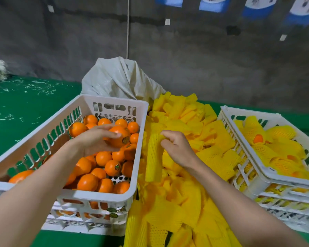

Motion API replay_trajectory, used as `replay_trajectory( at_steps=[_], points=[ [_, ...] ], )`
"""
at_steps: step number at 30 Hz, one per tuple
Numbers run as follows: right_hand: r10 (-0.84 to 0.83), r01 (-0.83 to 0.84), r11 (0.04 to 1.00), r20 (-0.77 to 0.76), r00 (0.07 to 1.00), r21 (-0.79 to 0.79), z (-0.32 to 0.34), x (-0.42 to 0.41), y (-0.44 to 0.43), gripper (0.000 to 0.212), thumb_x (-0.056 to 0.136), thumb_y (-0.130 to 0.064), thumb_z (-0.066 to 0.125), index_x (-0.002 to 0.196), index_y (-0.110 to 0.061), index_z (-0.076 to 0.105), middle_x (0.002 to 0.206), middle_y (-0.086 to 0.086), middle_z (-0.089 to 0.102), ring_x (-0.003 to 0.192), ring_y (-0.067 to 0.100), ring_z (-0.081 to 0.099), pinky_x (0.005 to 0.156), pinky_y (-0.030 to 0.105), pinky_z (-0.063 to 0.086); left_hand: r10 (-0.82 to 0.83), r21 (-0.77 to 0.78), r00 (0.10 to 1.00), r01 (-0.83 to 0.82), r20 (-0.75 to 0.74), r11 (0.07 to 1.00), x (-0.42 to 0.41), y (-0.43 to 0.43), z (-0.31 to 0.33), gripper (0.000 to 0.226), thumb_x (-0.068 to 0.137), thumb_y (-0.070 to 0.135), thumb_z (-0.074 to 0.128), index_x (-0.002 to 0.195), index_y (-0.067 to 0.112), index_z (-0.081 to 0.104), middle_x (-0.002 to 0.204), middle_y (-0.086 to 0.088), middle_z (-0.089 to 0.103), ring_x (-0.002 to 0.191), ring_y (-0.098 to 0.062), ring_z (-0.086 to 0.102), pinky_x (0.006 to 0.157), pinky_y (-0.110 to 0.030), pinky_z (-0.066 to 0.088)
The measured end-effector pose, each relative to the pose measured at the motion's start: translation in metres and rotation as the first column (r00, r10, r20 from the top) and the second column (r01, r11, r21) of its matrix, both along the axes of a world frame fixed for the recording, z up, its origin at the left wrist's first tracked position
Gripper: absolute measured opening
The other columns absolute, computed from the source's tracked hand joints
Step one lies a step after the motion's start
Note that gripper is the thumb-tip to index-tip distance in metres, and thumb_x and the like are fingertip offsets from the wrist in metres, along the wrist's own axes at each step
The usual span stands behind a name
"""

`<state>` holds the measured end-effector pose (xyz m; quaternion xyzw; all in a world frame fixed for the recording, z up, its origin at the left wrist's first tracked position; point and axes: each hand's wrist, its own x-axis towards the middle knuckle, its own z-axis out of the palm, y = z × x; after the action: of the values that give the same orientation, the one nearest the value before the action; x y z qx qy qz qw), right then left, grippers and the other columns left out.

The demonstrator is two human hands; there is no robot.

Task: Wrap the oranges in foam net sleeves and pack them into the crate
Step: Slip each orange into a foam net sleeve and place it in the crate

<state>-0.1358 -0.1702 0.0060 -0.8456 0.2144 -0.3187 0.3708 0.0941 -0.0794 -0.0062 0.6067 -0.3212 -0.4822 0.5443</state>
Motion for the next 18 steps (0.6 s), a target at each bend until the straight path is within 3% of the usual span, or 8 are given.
replay_trajectory(
  at_steps=[2,4,6,8,12,14,16,18],
  points=[
    [0.082,-0.111,0.96,0.124,0.989,0.255,0.003,-0.004,0.003,0.01,0.07,-0.009,0.04,0.06,-0.008,0.043,0.059,0.009,0.037,0.056,0.015,0.034,0.055,0.029,0.027,-0.07,-0.095,0.993,0.061,-0.095,0.994,-0.013,0.007,0.015,0.047,0.077,0.016,0.069,0.123,0.019,0.058,0.122,-0.01,0.065,0.106,-0.028,0.065,0.08,-0.04,0.057],
    [0.117,-0.187,0.91,0.203,0.972,0.369,0.005,-0.008,0.007,0.01,0.069,-0.003,0.041,0.065,-0.002,0.05,0.056,-0.002,0.047,0.052,0.006,0.041,0.051,0.02,0.034,-0.114,-0.148,0.985,0.095,-0.129,0.984,-0.033,0.008,0.027,0.046,0.075,0.023,0.069,0.12,0.022,0.057,0.116,-0.007,0.068,0.096,-0.024,0.069,0.069,-0.032,0.056],
    [0.155,-0.258,0.856,0.253,0.955,0.448,0.008,-0.013,0.01,0.017,0.07,0.003,0.042,0.072,0.003,0.059,0.053,-0.01,0.053,0.051,0.001,0.047,0.051,0.014,0.038,-0.104,-0.169,0.987,0.083,-0.122,0.982,-0.056,0.003,0.032,0.048,0.074,0.026,0.069,0.12,0.021,0.055,0.122,-0.01,0.065,0.097,-0.027,0.065,0.071,-0.036,0.051],
    [0.209,-0.333,0.79,0.286,0.935,0.514,0.01,-0.02,0.014,0.026,0.065,0.0,0.041,0.065,-0.012,0.064,0.056,-0.009,0.056,0.052,0.004,0.049,0.052,0.016,0.041,-0.098,-0.152,0.988,0.078,-0.124,0.985,-0.08,-0.002,0.039,0.049,0.074,0.029,0.065,0.121,0.019,0.054,0.122,-0.011,0.062,0.103,-0.032,0.061,0.085,-0.045,0.048],
    [0.243,-0.368,0.748,0.289,0.926,0.552,0.012,-0.039,0.019,0.029,0.066,0.0,0.041,0.08,-0.012,0.064,0.068,0.0,0.055,0.064,0.009,0.05,0.06,0.02,0.044,-0.046,-0.178,0.992,0.024,-0.121,0.984,-0.131,-0.013,0.044,0.025,0.084,0.015,0.063,0.109,0.017,0.055,0.095,-0.012,0.062,0.085,-0.027,0.06,0.077,-0.04,0.047],
    [0.252,-0.349,0.779,0.249,0.935,0.522,0.011,-0.051,0.016,0.034,0.077,0.01,0.038,0.09,-0.01,0.062,0.07,-0.006,0.059,0.068,0.004,0.053,0.067,0.016,0.045,0.015,-0.21,0.997,-0.031,-0.077,0.977,-0.151,-0.019,0.037,0.031,0.086,0.017,0.064,0.116,0.019,0.057,0.101,-0.01,0.062,0.091,-0.025,0.06,0.079,-0.038,0.049],
    [0.239,-0.306,0.819,0.196,0.951,0.485,0.011,-0.062,0.014,0.043,0.082,0.016,0.032,0.091,-0.014,0.063,0.072,-0.013,0.064,0.072,-0.001,0.056,0.072,0.013,0.045,0.076,-0.268,0.997,-0.075,-0.006,0.961,-0.17,-0.023,0.03,0.032,0.089,0.024,0.061,0.121,0.025,0.058,0.109,0.0,0.062,0.098,-0.015,0.06,0.079,-0.025,0.053],
    [0.187,-0.243,0.856,0.165,0.968,0.457,0.012,-0.071,0.013,0.047,0.083,0.015,0.033,0.089,-0.019,0.064,0.073,-0.014,0.065,0.072,-0.002,0.057,0.07,0.012,0.045,0.117,-0.316,0.992,-0.099,0.039,0.944,-0.183,-0.028,0.025,0.03,0.092,0.026,0.056,0.122,0.027,0.058,0.106,0.013,0.057,0.094,0.0,0.055,0.068,-0.008,0.049]
  ],
)
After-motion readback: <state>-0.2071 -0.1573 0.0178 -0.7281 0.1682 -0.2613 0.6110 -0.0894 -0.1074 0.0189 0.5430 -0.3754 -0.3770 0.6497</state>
